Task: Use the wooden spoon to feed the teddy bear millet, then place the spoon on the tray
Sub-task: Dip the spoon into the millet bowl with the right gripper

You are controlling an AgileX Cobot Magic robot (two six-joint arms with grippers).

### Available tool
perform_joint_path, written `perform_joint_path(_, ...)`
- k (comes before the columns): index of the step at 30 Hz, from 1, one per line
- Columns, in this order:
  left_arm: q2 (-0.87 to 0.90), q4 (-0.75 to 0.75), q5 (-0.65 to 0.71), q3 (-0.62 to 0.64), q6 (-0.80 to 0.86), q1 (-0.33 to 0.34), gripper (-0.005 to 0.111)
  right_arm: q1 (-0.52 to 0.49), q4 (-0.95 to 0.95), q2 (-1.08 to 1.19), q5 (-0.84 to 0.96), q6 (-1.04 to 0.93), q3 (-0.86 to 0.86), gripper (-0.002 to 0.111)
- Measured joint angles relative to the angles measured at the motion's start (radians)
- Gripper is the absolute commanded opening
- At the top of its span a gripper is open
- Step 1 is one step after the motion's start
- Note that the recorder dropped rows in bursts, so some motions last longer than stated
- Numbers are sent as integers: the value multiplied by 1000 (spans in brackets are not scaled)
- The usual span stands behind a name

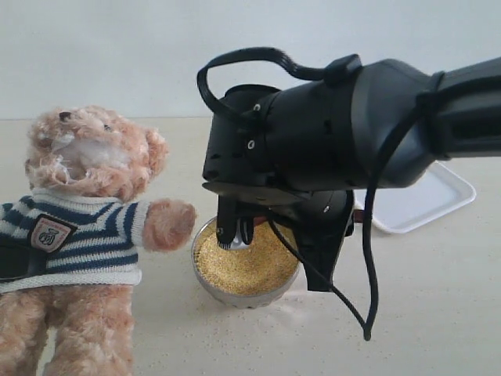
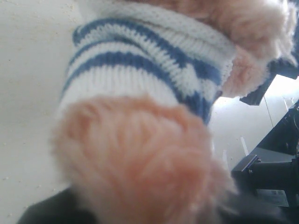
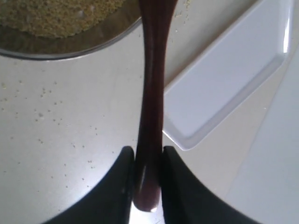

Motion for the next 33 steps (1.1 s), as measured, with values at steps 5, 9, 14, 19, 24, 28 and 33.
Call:
perform_joint_path(5, 0, 0, 0, 0, 0, 0, 5, 0, -48, 32, 0, 2, 0, 0)
perform_joint_path(9, 0, 0, 0, 0, 0, 0, 5, 0, -75, 74, 0, 2, 0, 0)
perform_joint_path(14, 0, 0, 0, 0, 0, 0, 5, 0, -100, 112, 0, 2, 0, 0)
perform_joint_path(19, 0, 0, 0, 0, 0, 0, 5, 0, -124, 127, -2, 2, 0, 0)
perform_joint_path(24, 0, 0, 0, 0, 0, 0, 5, 4, -127, 128, -2, 2, 0, 0)
perform_joint_path(28, 0, 0, 0, 0, 0, 0, 5, 31, -127, 128, -2, 2, 0, 0)
perform_joint_path(33, 0, 0, 0, 0, 0, 0, 5, 54, -114, 128, -2, 2, 0, 0)
